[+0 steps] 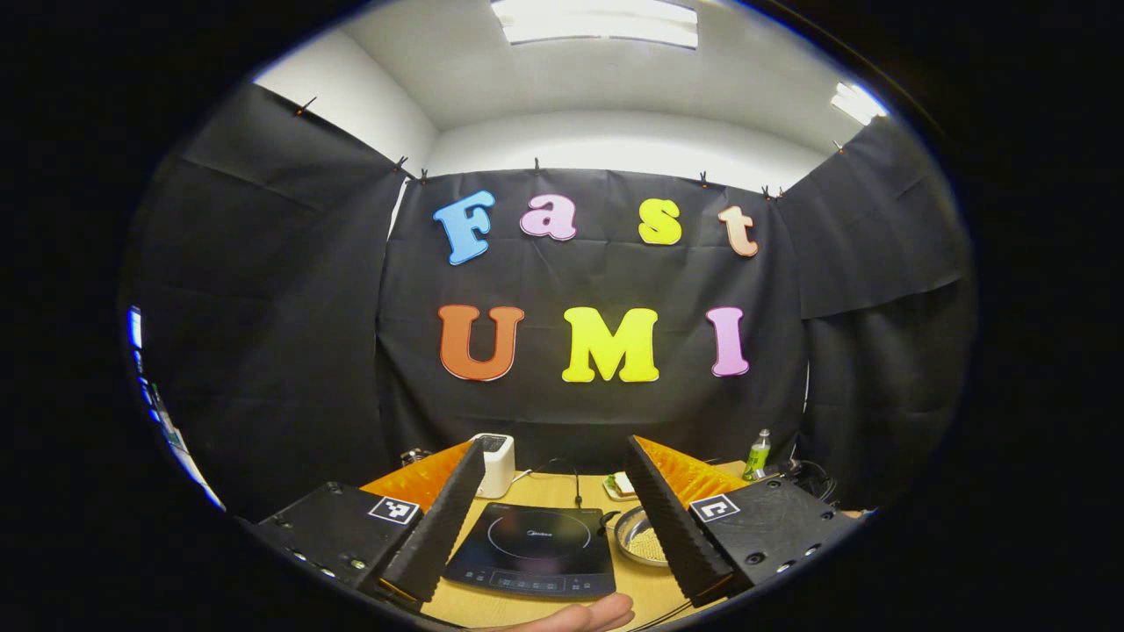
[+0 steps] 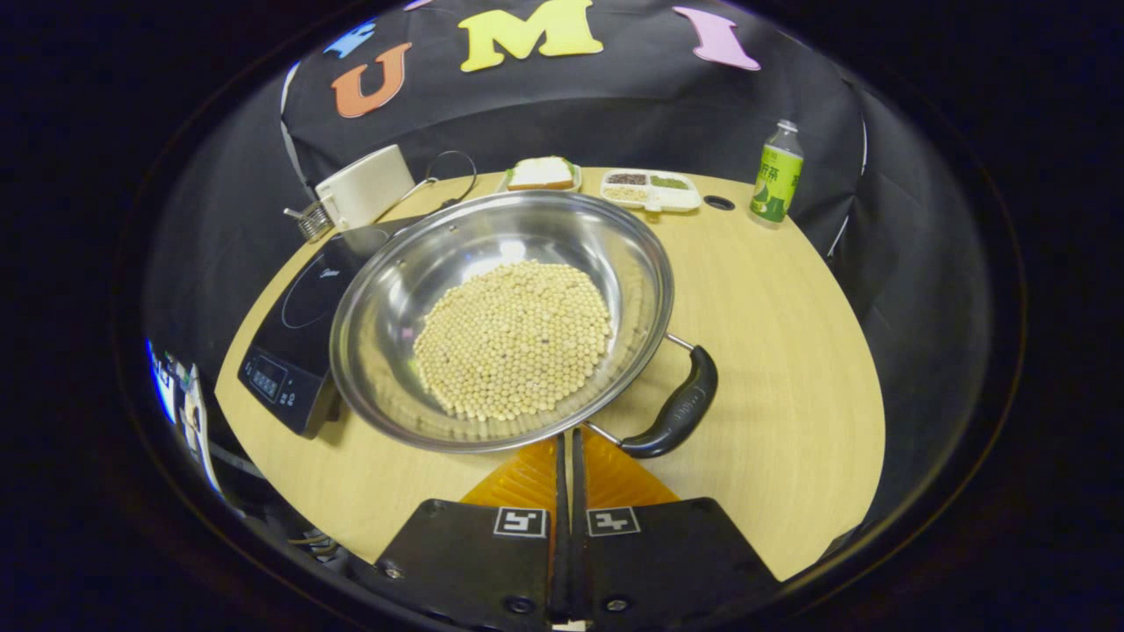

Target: First push the handle of the pot to place it horizontally, then grasp the pot with both hands and set it on the induction cooktop.

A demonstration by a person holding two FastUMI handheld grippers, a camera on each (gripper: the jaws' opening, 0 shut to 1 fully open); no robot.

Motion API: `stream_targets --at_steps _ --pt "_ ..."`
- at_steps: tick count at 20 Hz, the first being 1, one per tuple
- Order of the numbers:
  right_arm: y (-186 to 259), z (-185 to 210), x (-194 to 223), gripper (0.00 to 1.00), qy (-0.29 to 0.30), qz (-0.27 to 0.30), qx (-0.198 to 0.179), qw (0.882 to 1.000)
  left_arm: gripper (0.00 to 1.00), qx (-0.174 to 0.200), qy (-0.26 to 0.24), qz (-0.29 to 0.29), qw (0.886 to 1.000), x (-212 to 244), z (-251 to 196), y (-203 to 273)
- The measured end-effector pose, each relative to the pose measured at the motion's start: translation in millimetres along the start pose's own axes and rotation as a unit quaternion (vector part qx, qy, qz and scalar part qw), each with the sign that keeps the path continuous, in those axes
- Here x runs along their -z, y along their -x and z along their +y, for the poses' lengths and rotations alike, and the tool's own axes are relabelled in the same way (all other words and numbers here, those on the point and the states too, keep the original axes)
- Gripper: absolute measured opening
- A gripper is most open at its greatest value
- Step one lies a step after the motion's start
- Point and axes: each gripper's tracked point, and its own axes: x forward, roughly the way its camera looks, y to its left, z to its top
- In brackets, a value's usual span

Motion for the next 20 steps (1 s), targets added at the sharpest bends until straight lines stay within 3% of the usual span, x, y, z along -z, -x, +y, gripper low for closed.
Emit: stream_targets --at_steps 5,6,16,20 --pt "-9 -28 -15 0.0 0.0 -0.014 0.032 0.999 0.95 0.009 -0.001 -0.009 1.0 2 -5 -11" --pt "-11 -32 -18 0.04 -0.002 -0.016 0.035 0.999 0.94 0.011 0.001 -0.009 1.0 4 -6 -15" --pt "-28 -76 -58 0.04 -0.028 -0.068 0.066 0.995 0.94 0.028 -0.01 0.025 0.999 41 -25 -47" --pt "-23 -80 -74 0.04 -0.06 -0.102 0.049 0.992 0.94 0.032 -0.017 0.044 0.998 58 -34 -63"
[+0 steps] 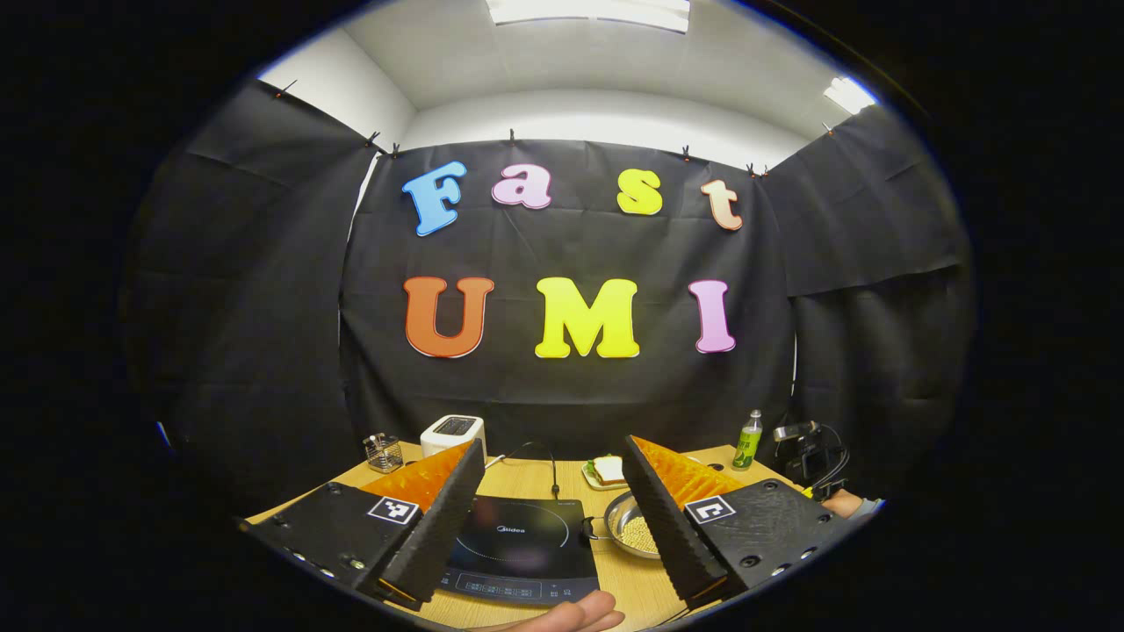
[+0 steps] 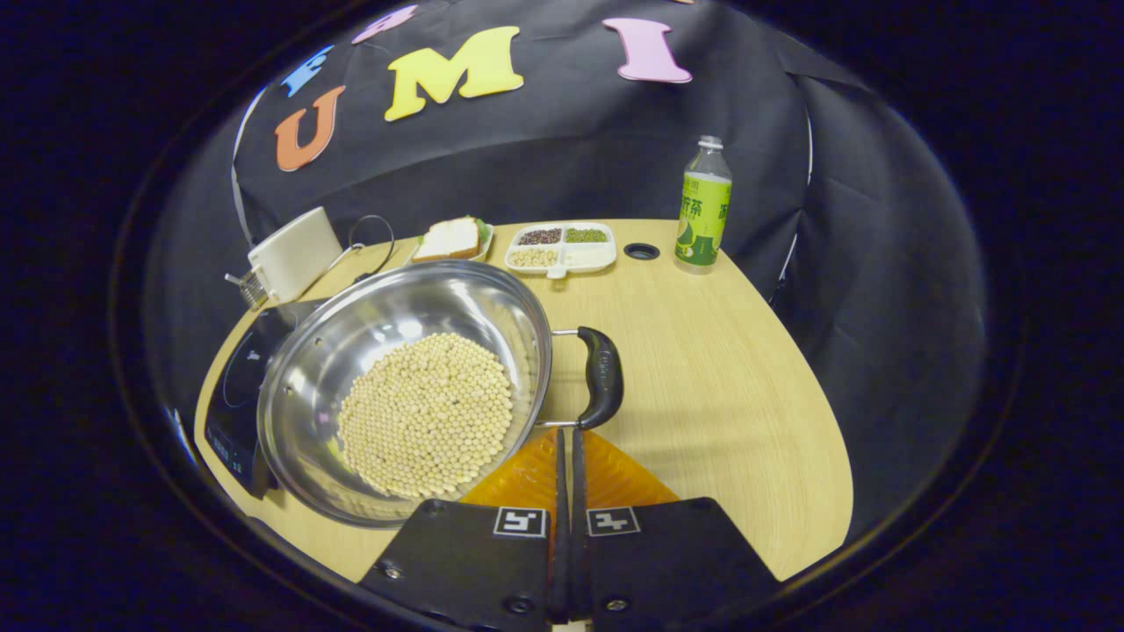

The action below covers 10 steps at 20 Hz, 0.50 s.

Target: First push the handle of the pot to place it horizontally, then grasp the pot with both hands and set it on the induction cooktop.

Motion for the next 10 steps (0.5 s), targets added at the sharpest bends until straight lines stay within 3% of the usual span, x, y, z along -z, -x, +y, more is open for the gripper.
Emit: stream_targets --at_steps 3,9,10 --pt "14 -9 -22 0.01 -0.002 -0.042 0.005 0.999 0.94 0.005 -0.001 0.02 1.0 11 -10 -17" --pt "50 -8 -53 0.1 0.018 -0.091 0.001 0.996 0.94 0.018 0.004 0.051 0.999 34 -31 -50" --pt "56 -5 -58 0.19 0.022 -0.101 -0.003 0.995 0.94 0.02 0.004 0.058 0.998 41 -35 -56"
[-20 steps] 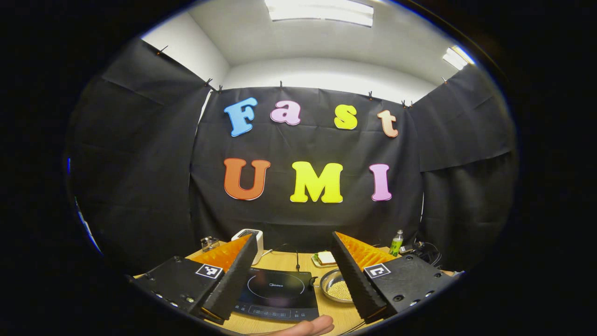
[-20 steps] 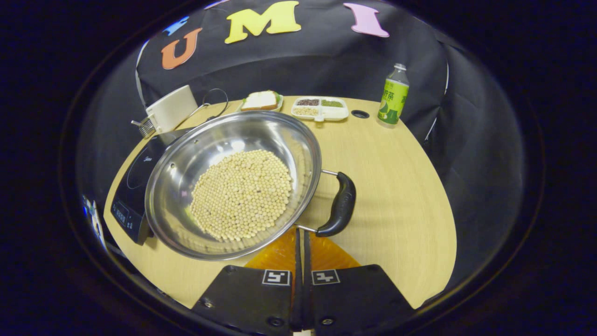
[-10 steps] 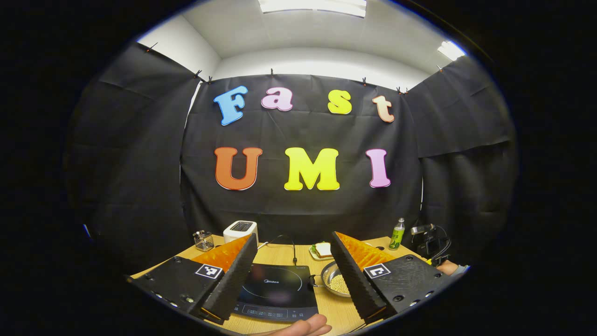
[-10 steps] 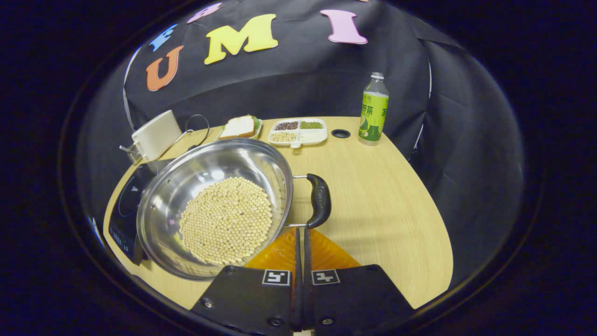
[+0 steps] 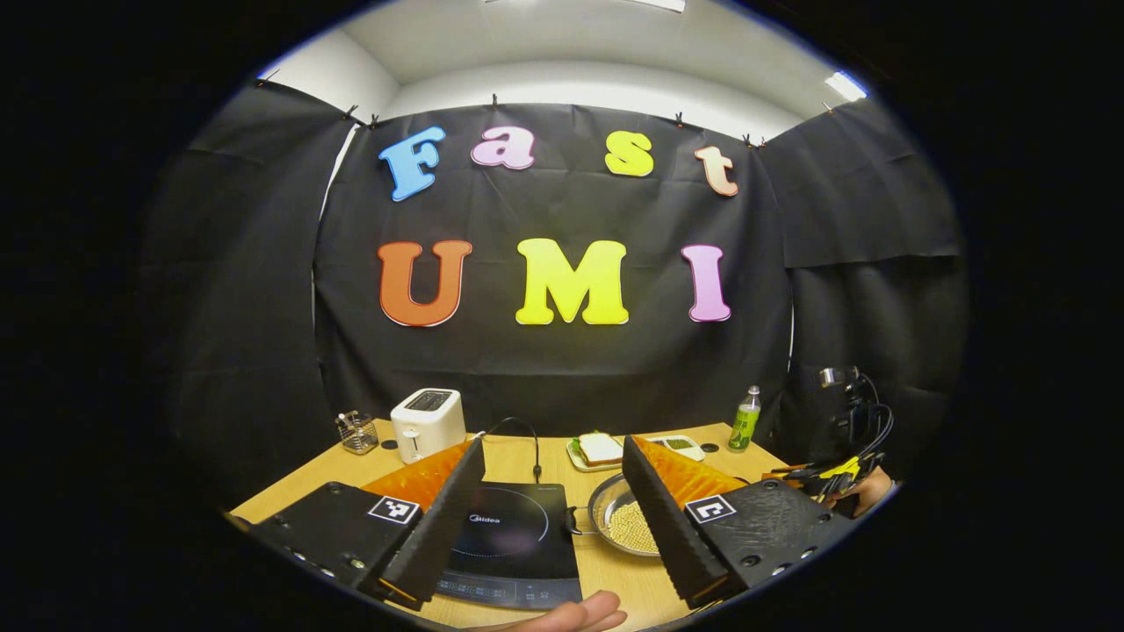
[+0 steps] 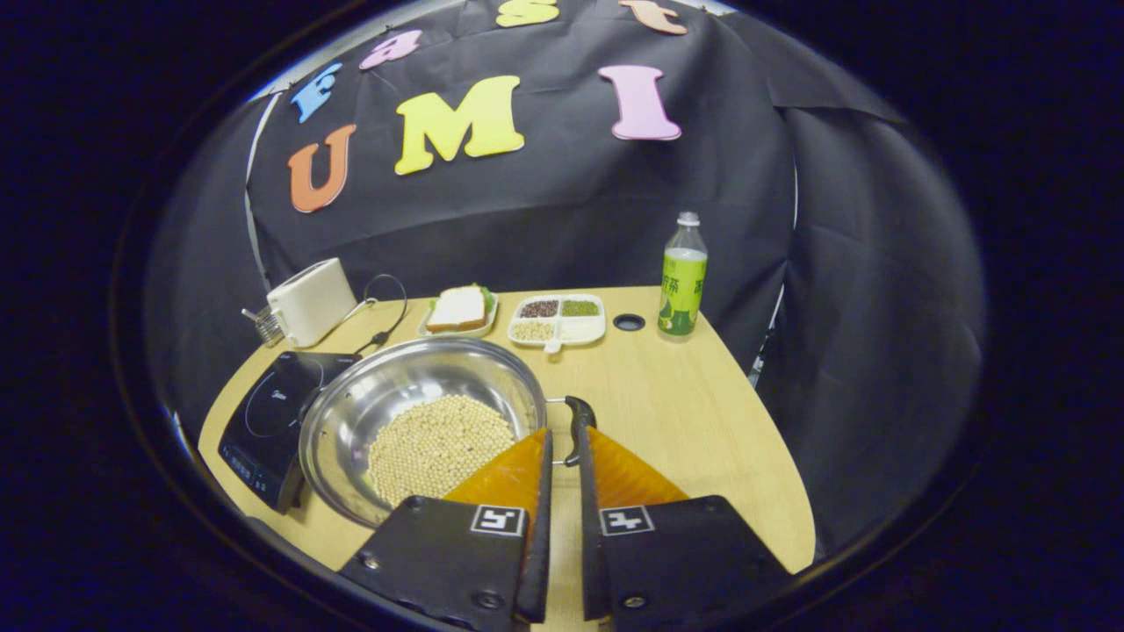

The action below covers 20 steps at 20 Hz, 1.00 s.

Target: First push the handle of the pot to place it horizontally, then grasp the pot with both hands and set it on the induction cooktop.

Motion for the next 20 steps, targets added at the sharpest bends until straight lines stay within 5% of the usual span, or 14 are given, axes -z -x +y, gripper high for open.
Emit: stream_targets --at_steps 1,2,4,7,20 --pt "3 0 -6 0.26 0.005 -0.011 -0.001 1.0 0.94 0.002 0.0 0.006 1.0 5 -3 -6" --pt "6 -1 -12 0.48 0.011 -0.023 0.0 1.0 0.94 0.003 0.0 0.013 1.0 11 -5 -15" --pt "10 2 -18 0.72 0.028 -0.031 -0.006 0.999 0.94 0.005 -0.001 0.03 1.0 26 -10 -31" --pt "15 1 -27 0.95 0.023 -0.037 -0.003 0.999 0.94 0.01 0.007 0.055 0.998 49 -20 -56" --pt "-29 -2 -12 0.99 -0.011 0.0 -0.001 1.0 0.94 0.026 -0.003 0.225 0.974 201 -37 -152"
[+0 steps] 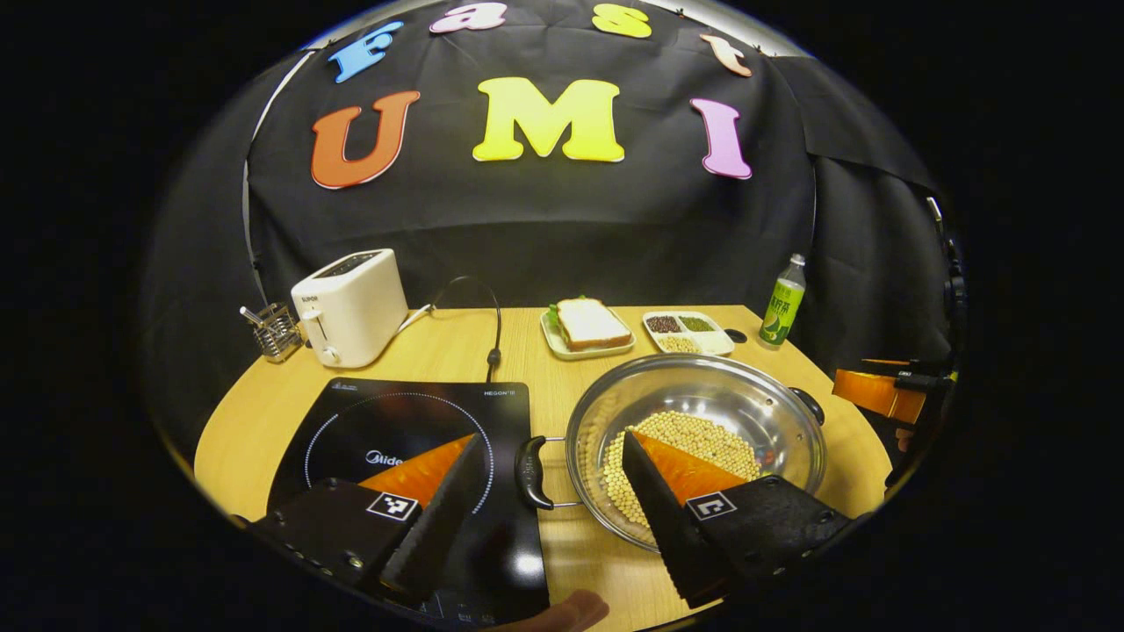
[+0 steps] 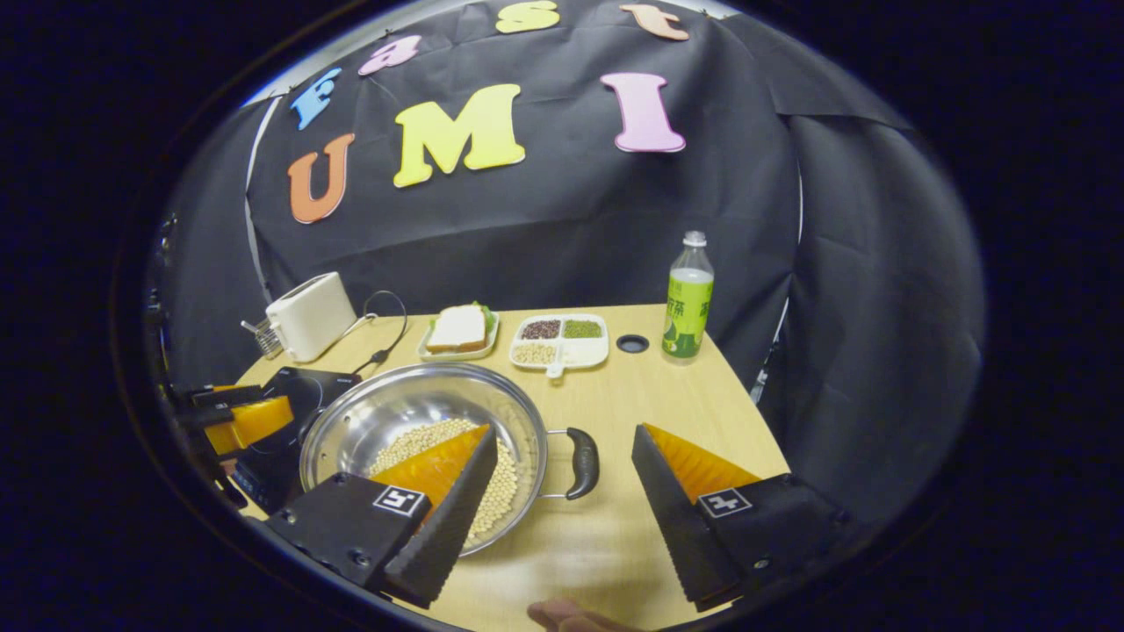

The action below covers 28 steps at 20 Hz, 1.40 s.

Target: First push the handle of the pot to place it horizontally, then grasp the pot with both hands and set it on the induction cooktop.

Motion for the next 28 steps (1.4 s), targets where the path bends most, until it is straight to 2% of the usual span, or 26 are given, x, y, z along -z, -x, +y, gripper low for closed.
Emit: stream_targets --at_steps 5,7,9,11,12,13,14,15,19,25,26,27,28 --pt "-27 -2 21 0.94 -0.026 0.034 -0.006 0.999 0.95 0.011 0.007 0.036 0.999 19 -2 -26" --pt "-38 -3 28 0.96 -0.028 0.047 -0.005 0.999 0.95 0.018 0.0 0.045 0.999 23 -4 -33" --pt "-49 -2 32 0.96 -0.026 0.058 -0.004 0.998 0.89 0.019 -0.009 0.059 0.998 29 -5 -40" --pt "-56 1 39 0.91 -0.031 0.071 -0.008 0.997 0.87 0.012 -0.011 0.065 0.998 31 -1 -47" --pt "-59 3 43 0.93 -0.035 0.076 -0.011 0.996 0.82 0.006 -0.009 0.068 0.998 32 4 -50" --pt "-60 3 45 0.85 -0.038 0.081 -0.013 0.996 0.78 0.003 -0.005 0.071 0.997 34 7 -53" --pt "-63 3 47 0.85 -0.041 0.082 -0.015 0.996 0.67 0.005 0.007 0.077 0.997 36 6 -51" --pt "-64 4 48 0.85 -0.042 0.083 -0.016 0.995 0.63 0.008 0.017 0.076 0.997 36 6 -56" --pt "-69 -2 54 0.67 -0.051 0.086 -0.013 0.995 0.6 0.022 0.041 0.075 0.996 40 7 -59" --pt "-66 -1 57 0.66 -0.058 0.085 -0.015 0.995 0.59 0.026 0.046 0.076 0.996 39 8 -59" --pt "-61 -3 58 0.66 -0.054 0.084 -0.008 0.995 0.49 0.029 0.05 0.076 0.995 39 5 -58" --pt "-59 -4 60 0.65 -0.045 0.083 -0.002 0.996 0.59 0.025 0.059 0.074 0.995 39 5 -60" --pt "-54 -4 61 0.64 -0.039 0.084 0.004 0.996 0.55 0.022 0.058 0.075 0.995 40 5 -55"
